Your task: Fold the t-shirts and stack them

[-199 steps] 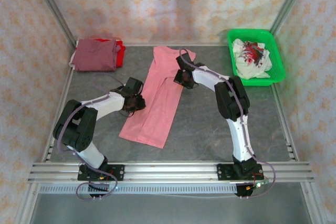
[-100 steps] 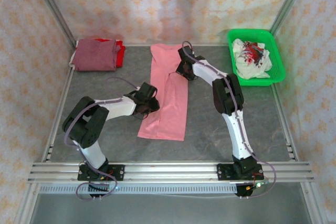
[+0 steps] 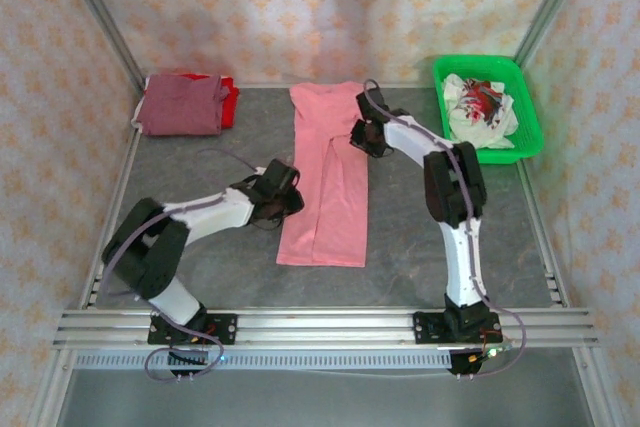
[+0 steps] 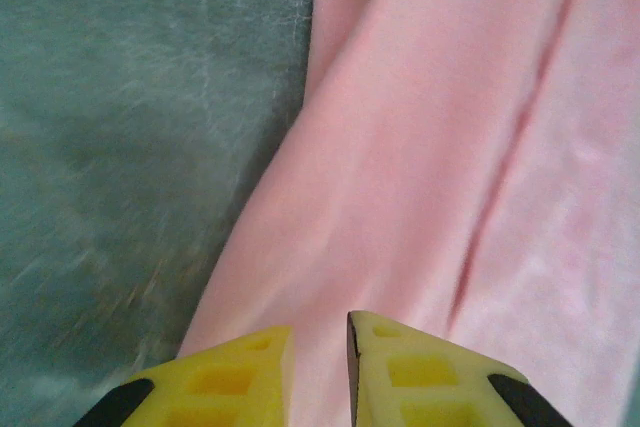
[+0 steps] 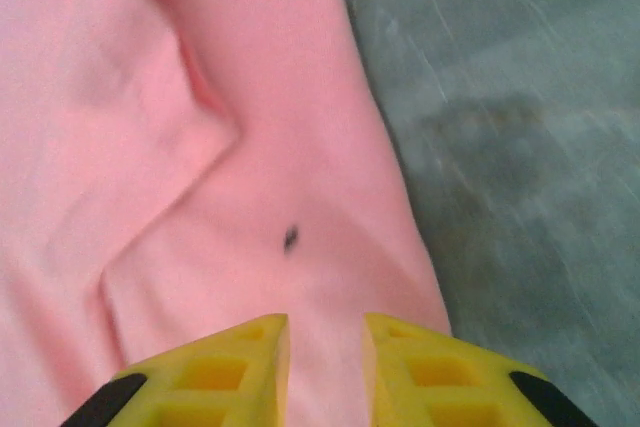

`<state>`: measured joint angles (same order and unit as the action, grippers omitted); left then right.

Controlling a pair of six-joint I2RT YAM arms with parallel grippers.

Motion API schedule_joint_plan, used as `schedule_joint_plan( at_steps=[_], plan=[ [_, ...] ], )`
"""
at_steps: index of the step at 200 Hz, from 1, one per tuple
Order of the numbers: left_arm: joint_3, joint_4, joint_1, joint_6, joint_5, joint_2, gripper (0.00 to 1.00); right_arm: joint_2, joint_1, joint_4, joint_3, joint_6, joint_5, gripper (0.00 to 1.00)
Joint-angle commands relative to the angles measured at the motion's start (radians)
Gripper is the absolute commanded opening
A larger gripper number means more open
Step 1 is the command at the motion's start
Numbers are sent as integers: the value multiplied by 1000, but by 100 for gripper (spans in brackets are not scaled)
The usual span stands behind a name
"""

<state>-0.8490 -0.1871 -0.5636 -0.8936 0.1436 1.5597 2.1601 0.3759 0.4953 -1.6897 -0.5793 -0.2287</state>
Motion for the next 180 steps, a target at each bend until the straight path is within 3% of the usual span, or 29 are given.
schedule_joint_plan(
  at_steps=[1,27,40,62,80,102,143,180],
  plan=[
    [55,-108,-9,-22,-76,-172,26,-245,11,-94,169,32,-90,28],
    [112,-176,-8,60,-42,-329,31,-476,11,-284,501,69,-183,36],
    [145,-209,-2,92,4,-371,43,-568,12,-362,648,73,-223,38],
    [221,-198,10,128,122,-410,43,-699,22,-504,867,45,-249,40],
    [246,-237,8,150,154,-401,43,-768,32,-602,1001,14,-241,40],
    [259,-265,8,183,180,-370,43,-812,49,-667,1068,4,-221,42],
    [299,-176,-21,159,251,-312,42,-786,58,-656,1038,22,-211,42],
    [311,-163,-51,150,234,-290,41,-744,60,-661,1006,24,-219,42]
  ],
)
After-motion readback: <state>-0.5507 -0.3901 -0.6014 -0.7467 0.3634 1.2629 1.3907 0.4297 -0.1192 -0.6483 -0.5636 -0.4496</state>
